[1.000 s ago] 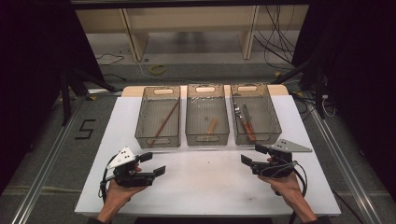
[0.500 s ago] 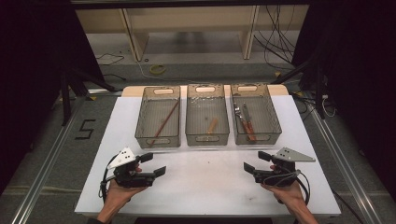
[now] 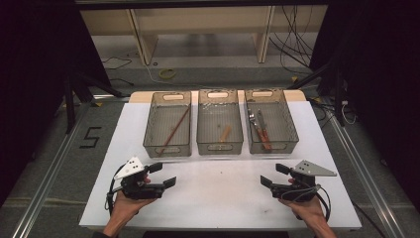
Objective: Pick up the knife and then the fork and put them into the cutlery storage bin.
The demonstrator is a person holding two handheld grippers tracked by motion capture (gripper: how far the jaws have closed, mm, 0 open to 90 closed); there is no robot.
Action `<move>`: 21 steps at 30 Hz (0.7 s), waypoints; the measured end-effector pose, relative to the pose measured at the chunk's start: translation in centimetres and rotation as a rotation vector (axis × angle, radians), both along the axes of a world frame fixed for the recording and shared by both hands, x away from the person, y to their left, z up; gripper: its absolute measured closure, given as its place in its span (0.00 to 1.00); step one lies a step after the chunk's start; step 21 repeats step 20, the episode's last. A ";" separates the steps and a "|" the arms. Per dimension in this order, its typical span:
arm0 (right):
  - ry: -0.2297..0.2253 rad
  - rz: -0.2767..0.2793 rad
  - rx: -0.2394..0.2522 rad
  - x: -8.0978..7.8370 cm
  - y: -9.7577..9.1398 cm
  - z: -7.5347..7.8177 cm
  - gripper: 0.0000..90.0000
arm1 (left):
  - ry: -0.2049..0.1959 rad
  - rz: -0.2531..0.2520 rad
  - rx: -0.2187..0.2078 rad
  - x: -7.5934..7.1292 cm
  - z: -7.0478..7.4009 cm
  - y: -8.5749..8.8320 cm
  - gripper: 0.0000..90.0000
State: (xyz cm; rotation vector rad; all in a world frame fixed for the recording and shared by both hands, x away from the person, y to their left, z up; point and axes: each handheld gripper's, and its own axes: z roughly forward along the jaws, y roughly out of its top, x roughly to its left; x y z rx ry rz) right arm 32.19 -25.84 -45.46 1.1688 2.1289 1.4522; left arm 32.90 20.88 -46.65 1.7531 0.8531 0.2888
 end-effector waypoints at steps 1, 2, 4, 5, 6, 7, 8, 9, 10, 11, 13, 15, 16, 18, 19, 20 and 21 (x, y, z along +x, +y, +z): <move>-0.002 0.000 0.001 0.0 0.0 0.0 0.24 | 0.000 -0.001 0.002 0.0 0.0 0.0 0.22; -0.002 0.001 0.002 0.0 0.0 0.0 0.24 | 0.000 0.000 0.000 0.0 0.0 0.0 0.22; -0.004 0.000 0.000 0.0 0.0 0.0 0.24 | 0.000 0.000 0.000 0.0 0.0 0.0 0.22; -0.005 -0.001 0.002 0.0 0.0 0.0 0.24 | 0.000 0.000 0.000 0.0 0.0 0.0 0.22; -0.006 -0.002 0.001 0.0 0.0 0.0 0.24 | -0.001 0.000 0.003 0.0 0.0 0.0 0.22; -0.005 -0.003 0.001 0.0 0.0 0.0 0.24 | 0.000 0.000 0.000 0.0 0.0 0.0 0.22; -0.006 -0.004 0.000 0.0 -0.1 0.0 0.24 | -0.001 0.001 0.001 0.0 0.0 0.0 0.22; -0.005 -0.004 0.001 0.0 -0.1 0.1 0.24 | 0.000 -0.001 0.001 0.0 0.0 0.0 0.22; -0.003 -0.004 0.002 0.0 -0.1 0.1 0.24 | 0.000 0.001 0.000 0.0 0.0 0.0 0.22; -0.004 -0.004 0.001 0.0 -0.1 0.1 0.24 | -0.001 0.001 0.001 0.0 0.0 0.0 0.22; -0.005 -0.004 -0.001 0.0 -0.1 0.0 0.24 | -0.001 -0.001 0.001 0.0 0.0 0.0 0.22; -0.003 -0.004 -0.001 0.1 -0.1 0.0 0.24 | -0.001 0.001 0.001 0.0 0.0 0.0 0.22; -0.004 -0.005 -0.001 0.1 -0.1 0.0 0.24 | 0.000 0.001 -0.001 0.0 0.0 0.0 0.22; -0.003 -0.006 -0.001 0.1 -0.1 0.0 0.24 | 0.000 0.000 0.000 0.0 0.0 0.0 0.22; -0.003 -0.007 -0.002 0.1 -0.1 0.0 0.24 | 0.000 0.001 -0.001 0.0 0.0 0.0 0.22; -0.002 -0.007 -0.004 0.1 -0.2 0.0 0.24 | 0.001 0.001 -0.001 0.1 0.0 0.0 0.22; -0.002 -0.007 -0.004 0.1 -0.2 0.0 0.24 | 0.001 0.001 -0.001 0.1 0.0 0.0 0.22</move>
